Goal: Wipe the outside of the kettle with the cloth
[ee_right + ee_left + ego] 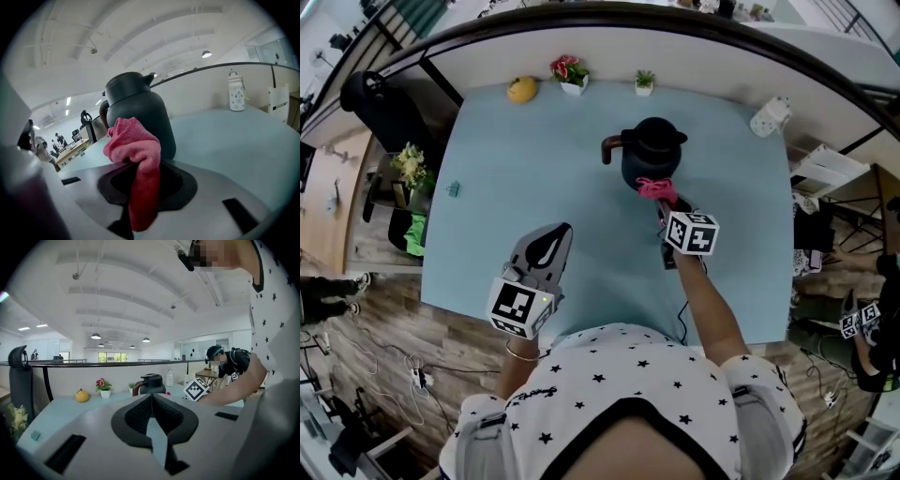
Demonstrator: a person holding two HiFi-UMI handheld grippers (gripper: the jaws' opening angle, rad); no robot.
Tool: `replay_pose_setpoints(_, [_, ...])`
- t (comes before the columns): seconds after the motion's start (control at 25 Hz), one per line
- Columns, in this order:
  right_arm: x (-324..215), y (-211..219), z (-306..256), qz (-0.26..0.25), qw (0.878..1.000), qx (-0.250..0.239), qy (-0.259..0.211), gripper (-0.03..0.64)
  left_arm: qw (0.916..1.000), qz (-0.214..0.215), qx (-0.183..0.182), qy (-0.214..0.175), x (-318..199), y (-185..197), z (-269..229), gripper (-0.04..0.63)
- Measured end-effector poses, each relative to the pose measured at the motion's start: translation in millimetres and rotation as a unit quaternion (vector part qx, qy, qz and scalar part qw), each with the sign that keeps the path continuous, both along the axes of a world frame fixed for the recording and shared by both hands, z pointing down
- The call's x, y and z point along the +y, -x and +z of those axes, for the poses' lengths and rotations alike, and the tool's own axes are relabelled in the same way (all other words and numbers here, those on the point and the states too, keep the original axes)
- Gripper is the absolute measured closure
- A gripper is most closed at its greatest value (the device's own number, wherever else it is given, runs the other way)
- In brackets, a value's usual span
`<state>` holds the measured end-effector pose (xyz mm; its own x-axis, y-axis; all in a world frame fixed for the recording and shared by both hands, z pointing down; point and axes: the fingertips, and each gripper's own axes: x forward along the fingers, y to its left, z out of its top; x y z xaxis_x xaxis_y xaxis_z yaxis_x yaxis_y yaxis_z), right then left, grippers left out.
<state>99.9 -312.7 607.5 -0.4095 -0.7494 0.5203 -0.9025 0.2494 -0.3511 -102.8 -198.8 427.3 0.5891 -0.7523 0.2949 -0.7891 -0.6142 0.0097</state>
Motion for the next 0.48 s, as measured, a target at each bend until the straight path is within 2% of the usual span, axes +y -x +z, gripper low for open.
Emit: replay_pose_setpoints(0.48, [2.1, -3.8, 20.7, 0.002, 1.0, 0.019, 0.024, 0.52, 1.0, 0.007, -0.001, 0.001, -1.4, -4.5, -0.3, 0.566])
